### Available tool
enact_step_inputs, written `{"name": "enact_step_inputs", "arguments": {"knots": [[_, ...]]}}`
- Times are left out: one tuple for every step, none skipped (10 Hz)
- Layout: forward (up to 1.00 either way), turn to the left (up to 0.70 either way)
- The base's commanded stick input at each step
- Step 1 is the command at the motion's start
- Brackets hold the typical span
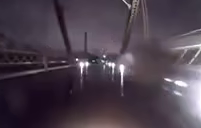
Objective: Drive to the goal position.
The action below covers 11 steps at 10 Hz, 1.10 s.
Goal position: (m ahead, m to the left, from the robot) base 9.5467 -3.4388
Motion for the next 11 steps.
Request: {"name": "enact_step_inputs", "arguments": {"knots": [[1.0,0.0],[1.0,0.0],[1.0,0.0],[1.0,0.0],[1.0,0.0],[1.0,0.0],[1.0,0.0],[1.0,0.0],[1.0,0.0],[1.0,0.0],[1.0,0.0]]}}
